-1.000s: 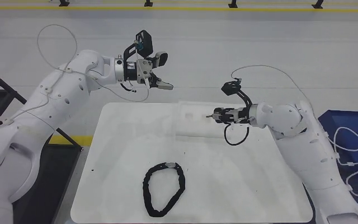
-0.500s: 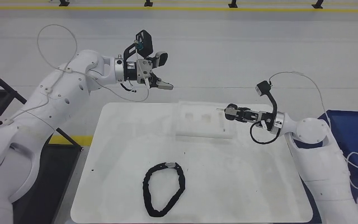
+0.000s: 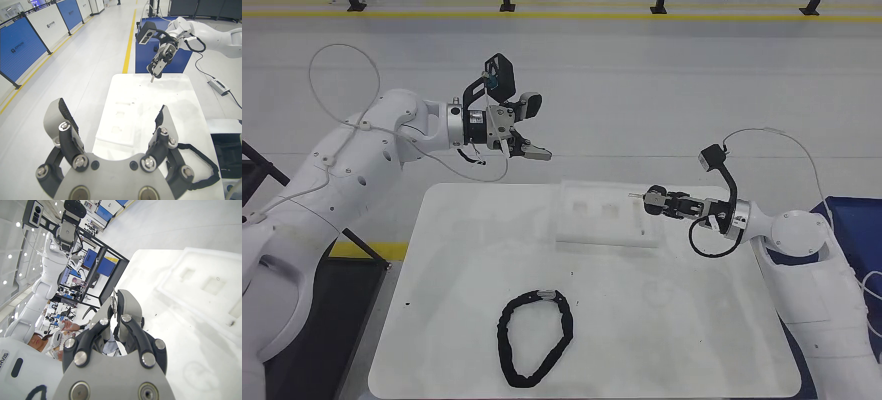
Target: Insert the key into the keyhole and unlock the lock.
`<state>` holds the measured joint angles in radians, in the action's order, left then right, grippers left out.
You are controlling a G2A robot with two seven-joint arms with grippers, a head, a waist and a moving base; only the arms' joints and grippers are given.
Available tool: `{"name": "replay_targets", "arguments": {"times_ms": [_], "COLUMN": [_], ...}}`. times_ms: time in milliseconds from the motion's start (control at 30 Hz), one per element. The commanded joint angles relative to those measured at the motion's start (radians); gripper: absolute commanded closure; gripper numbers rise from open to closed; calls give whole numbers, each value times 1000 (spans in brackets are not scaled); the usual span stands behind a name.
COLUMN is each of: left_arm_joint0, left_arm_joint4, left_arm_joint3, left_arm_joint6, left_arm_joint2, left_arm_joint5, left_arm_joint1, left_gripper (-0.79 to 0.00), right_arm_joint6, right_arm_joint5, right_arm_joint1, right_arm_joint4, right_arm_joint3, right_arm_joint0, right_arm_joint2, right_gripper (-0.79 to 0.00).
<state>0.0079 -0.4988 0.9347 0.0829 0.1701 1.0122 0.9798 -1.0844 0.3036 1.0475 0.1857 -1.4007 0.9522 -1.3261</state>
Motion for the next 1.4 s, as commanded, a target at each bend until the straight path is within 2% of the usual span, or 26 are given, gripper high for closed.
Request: {"name": "replay_targets", "arguments": {"times_ms": [0,200,567,733,900,1133,1367], "left_arm_joint0": [4,76,233,285,331,342,386], "left_arm_joint4": [-22,-119,-306,-409,-460,-444,-416], "left_arm_joint3": [14,60,59,35,-6,-31,-15], "left_arm_joint6": [-11,8,123,197,241,182,43], "left_arm_joint2": [8,39,82,94,91,0,0], "left_arm_joint5": [-37,-81,-42,-24,0,0,0], "left_arm_joint1": [-1,-16,-39,-34,-13,13,34], "left_gripper": [-785,-785,-785,-785,-785,-785,-785], "right_arm_joint6": [0,0,0,0,0,0,0], "right_arm_joint5": [0,0,0,0,0,0,0], "right_arm_joint1": [0,0,0,0,0,0,0], "right_arm_joint4": [0,0,0,0,0,0,0], "right_arm_joint3": [0,0,0,0,0,0,0], "right_arm_joint0": [0,0,0,0,0,0,0], "right_arm_joint2": [0,0,0,0,0,0,0], "right_gripper": [0,0,0,0,0,0,0]}}
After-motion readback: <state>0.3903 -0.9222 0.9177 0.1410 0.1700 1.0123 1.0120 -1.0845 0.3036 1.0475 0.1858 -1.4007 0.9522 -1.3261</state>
